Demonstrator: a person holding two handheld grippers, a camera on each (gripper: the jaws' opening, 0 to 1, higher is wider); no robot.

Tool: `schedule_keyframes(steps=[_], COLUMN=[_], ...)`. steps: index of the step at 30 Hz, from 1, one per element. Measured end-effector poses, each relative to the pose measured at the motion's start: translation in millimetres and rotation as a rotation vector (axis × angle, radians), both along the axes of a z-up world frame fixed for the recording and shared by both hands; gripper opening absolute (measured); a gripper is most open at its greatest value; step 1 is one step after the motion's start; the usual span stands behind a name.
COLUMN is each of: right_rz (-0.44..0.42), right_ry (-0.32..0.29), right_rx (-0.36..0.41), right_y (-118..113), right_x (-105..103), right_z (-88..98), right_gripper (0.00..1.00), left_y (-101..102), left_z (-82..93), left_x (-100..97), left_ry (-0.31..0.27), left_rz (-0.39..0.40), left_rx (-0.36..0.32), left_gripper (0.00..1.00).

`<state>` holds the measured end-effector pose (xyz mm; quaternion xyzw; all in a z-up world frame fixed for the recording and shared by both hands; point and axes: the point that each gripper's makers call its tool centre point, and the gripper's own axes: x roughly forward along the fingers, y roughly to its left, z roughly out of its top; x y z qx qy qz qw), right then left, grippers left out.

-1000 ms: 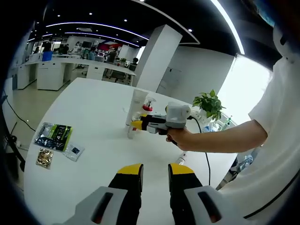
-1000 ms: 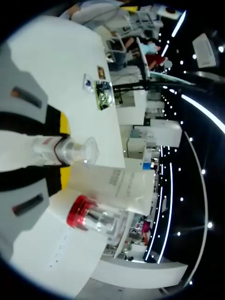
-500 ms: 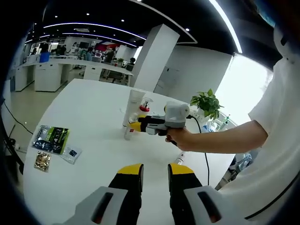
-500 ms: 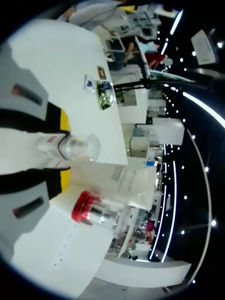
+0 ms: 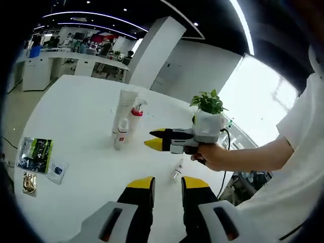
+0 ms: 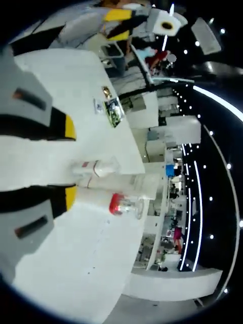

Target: Arrange the skincare products in the storage area until every visible bottle or jar stands upright without overlapping.

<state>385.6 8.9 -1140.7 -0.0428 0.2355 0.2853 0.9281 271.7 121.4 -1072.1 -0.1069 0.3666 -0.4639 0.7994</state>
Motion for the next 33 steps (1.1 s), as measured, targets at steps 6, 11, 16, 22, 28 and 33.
schedule_keyframes(steps=[6,11,16,22,28,33], right_rz=[0.000,0.020,0.032,-0.033,-0.106,-0.146], right_ry=[0.071,0.119,0.135,0.138,0.165,0.191], right_rx=[0.005,0.016,0.015,0.024,0.011,0.014], right_y=[6,22,40,41,33,31], right_x=[-48,-76,-86,-91,-112,-126], right_z=[25.9,28.1,20.4,19.8,16.9,10.9], right_gripper=[0.32,0.33,0.34,0.36,0.36,0.36], left_y=[-17,-2,11,13,3,0], left_z=[18.9,11.2,2.4,-22.9,-48.2,-69.8], left_x=[-6.0,5.4,15.5,38.3,69.7,93.1], left_ry=[0.037,-0.050,0.025,0.066,0.045,0.032], left_rz=[-0.105,-0.121,-0.016,0.006,-0.022,-0.009], left_rx=[-0.038,0.039,-0.046,-0.037,-0.017,-0.002], left_gripper=[0.21,0.22,0.22,0.24,0.25,0.27])
